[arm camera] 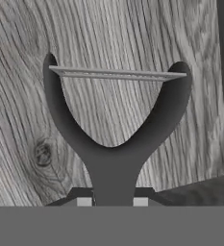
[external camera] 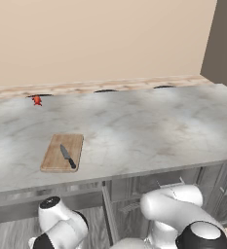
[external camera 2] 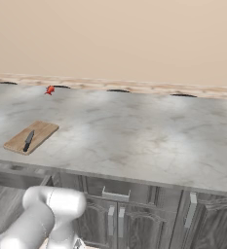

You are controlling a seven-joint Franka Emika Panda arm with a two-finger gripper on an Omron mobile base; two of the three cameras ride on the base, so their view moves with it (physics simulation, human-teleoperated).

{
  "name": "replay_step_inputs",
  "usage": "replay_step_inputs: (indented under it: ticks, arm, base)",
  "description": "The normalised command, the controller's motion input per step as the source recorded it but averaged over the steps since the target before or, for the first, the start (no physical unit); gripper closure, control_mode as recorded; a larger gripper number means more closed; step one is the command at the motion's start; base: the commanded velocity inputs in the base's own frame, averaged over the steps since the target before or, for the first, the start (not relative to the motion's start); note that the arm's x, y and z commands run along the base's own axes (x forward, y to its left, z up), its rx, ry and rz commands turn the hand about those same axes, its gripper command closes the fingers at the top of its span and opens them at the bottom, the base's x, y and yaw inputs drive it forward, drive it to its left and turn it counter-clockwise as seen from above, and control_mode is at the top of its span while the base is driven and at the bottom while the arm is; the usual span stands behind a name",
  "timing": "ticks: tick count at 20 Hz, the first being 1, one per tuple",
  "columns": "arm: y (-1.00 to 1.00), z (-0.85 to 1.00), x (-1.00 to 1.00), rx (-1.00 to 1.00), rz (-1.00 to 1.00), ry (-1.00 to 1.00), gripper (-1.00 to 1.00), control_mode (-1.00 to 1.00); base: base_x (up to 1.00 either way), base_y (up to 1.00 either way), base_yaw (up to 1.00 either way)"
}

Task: Open the drawer on the left and place the cutting tools on the cutting board.

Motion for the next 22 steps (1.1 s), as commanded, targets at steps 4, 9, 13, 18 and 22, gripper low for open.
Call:
replay_step_inputs:
  ticks: [4, 9, 13, 18, 22]
  arm:
    - [-0.4, 1.0, 0.57, 0.0, 0.0, 0.06, 1.0, -1.0]
    - [-0.28, 1.0, 0.87, 0.0, 0.0, 0.02, 1.0, -1.0]
    - [-0.26, 1.0, 1.0, 0.0, 0.0, 0.0, 1.0, -1.0]
    - [-0.21, 1.0, 1.0, 0.0, 0.0, 0.0, 1.0, -1.0]
    - [-0.15, 0.68, 1.0, -0.07, 0.0, -0.01, 1.0, -1.0]
  base:
    - [0.0, 0.0, 0.0]
    - [0.0, 0.0, 0.0]
    - [0.0, 0.0, 0.0]
    - [0.0, 0.0, 0.0]
    - [0.0, 0.0, 0.0]
